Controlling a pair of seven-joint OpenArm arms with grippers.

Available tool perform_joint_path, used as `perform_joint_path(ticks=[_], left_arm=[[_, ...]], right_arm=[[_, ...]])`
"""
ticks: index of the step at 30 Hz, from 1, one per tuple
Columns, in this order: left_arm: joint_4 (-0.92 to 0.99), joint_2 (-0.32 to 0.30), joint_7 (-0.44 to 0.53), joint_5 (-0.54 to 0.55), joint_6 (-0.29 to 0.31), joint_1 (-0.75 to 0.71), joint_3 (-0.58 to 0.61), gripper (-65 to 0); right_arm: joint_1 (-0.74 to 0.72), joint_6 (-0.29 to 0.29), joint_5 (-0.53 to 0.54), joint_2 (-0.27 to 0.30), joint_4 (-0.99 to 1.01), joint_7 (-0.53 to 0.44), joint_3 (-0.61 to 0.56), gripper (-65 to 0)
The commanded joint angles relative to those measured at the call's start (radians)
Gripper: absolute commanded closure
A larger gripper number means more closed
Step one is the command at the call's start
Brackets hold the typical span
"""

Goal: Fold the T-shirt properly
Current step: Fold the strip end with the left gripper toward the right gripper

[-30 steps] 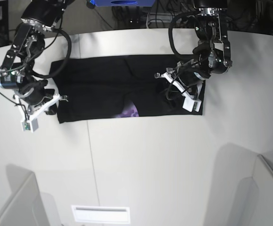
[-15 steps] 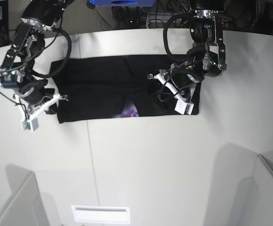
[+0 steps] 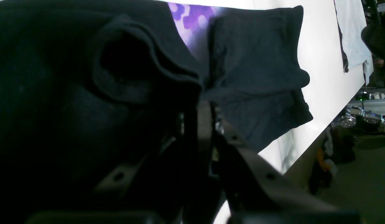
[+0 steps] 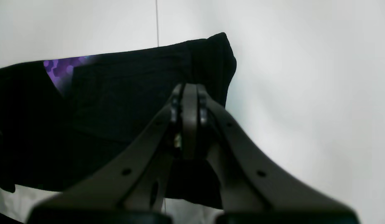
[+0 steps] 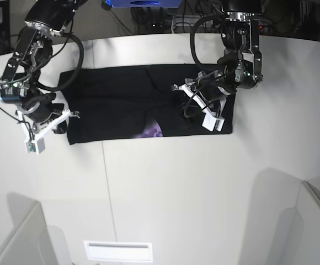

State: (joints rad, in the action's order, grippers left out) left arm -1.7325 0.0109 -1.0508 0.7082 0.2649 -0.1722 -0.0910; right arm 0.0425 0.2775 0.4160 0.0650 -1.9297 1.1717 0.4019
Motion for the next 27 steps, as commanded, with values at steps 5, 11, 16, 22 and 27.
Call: perform_joint_path(ticks=[5, 11, 16, 22, 27], left_arm=[[-0.019, 0.002, 0.017, 0.023, 0.007, 0.026, -0.003, 0.0], [-0.016, 0.004, 0.017, 0.023, 0.007, 0.044, -0.003, 0.0], [-0.016, 0.01, 0.016, 0.021, 0.007, 0.055, -0.002, 0.0], [-0.016, 0.011, 0.017, 0.023, 0.007, 0.058, 0.007, 0.0], [-0.016, 0.016, 0.016, 0.023, 0.007, 0.058, 0.001, 0.0]], right_arm=[[-0.014, -0.001, 0.011, 0.008, -0.015, -0.019, -0.001, 0.0], [-0.014, -0.001, 0.011, 0.008, -0.015, -0.019, 0.001, 0.0], [-0.016, -0.001, 0.011, 0.008, -0.015, -0.019, 0.001, 0.0], [-0.017, -0.001, 0.011, 0.008, -0.015, -0.019, -0.001, 0.0], [-0.017, -0.001, 0.011, 0.008, -0.015, -0.019, -0.001, 0.0]])
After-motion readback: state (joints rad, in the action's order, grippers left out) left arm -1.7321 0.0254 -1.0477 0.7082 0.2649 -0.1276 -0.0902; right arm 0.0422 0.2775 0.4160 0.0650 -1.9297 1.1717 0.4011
